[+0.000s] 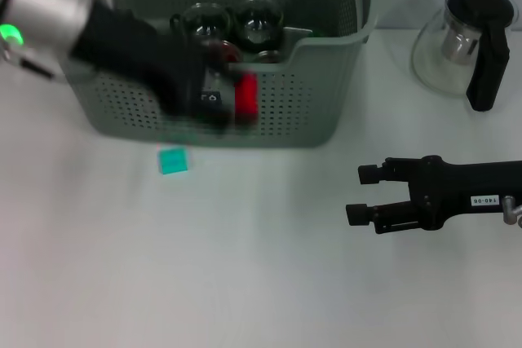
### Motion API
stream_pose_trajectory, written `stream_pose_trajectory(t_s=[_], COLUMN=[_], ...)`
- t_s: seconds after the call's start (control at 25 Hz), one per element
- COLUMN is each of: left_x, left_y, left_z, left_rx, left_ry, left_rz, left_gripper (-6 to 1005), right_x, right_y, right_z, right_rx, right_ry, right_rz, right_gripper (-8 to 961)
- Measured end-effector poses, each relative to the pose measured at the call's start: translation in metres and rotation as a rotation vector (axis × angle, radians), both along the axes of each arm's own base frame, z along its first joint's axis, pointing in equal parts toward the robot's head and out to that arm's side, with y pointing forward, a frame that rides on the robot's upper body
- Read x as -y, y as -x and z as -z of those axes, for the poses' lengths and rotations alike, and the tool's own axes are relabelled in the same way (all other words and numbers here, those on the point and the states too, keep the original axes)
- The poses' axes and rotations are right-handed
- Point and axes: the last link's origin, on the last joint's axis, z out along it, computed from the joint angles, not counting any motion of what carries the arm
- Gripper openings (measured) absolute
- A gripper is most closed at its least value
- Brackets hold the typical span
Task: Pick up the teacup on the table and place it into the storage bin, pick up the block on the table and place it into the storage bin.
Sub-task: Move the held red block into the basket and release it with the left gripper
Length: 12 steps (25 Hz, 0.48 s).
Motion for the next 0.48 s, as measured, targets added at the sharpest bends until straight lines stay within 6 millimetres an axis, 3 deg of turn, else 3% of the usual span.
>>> stream_pose_trajectory(t_s=[0.16, 0.28, 0.32, 0.48], left_x=[-0.025, -0.047, -0.063, -0.083], left_y=[-0.002, 0.004, 0.008, 0.013], left_z=[-0.017, -0.014, -0.010, -0.004], left_rx=[0.146, 0.186, 0.197, 0.187], left_ry=[-0.167, -0.235, -0.288, -0.378], left_rz=[-0.069, -0.137, -0.179, -0.231], left_gripper=[640, 640, 640, 641], right_x=[-0.001, -0.001, -0.001, -0.002], right_y=[0.001, 0.001, 0.001, 0.001], right_z=[0.000, 0.000, 0.000, 0.000], right_rx=[0.001, 0.000, 0.000, 0.000], right_ry=[-0.001, 0.000, 0.001, 0.002], right_rz=[-0.003, -0.002, -0.001, 0.003], right_gripper=[946, 946, 946, 946])
